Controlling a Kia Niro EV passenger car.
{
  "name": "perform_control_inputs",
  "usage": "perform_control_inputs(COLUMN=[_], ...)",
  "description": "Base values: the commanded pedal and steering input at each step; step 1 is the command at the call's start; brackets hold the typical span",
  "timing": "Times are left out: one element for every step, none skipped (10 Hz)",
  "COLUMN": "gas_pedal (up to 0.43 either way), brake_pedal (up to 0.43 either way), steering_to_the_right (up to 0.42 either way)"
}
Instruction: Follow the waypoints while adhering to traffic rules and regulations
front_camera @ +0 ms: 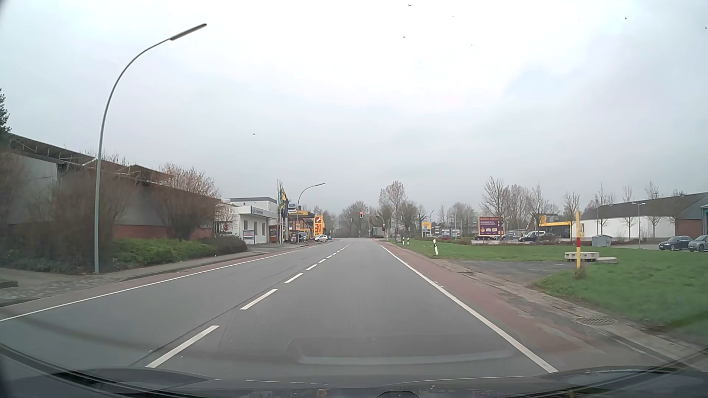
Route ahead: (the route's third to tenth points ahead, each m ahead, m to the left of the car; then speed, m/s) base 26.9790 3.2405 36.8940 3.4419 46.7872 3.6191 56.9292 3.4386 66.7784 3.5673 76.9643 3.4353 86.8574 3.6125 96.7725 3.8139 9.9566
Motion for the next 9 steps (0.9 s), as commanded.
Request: perform_control_inputs(gas_pedal=[0.150, 0.150, 0.150, 0.150, 0.150, 0.150, 0.150, 0.150, 0.150], brake_pedal=[0.000, 0.000, 0.000, 0.000, 0.000, 0.000, 0.000, 0.000, 0.000], steering_to_the_right=[0.000, 0.000, 0.000, 0.000, 0.000, 0.000, 0.001, 0.002, 0.003])
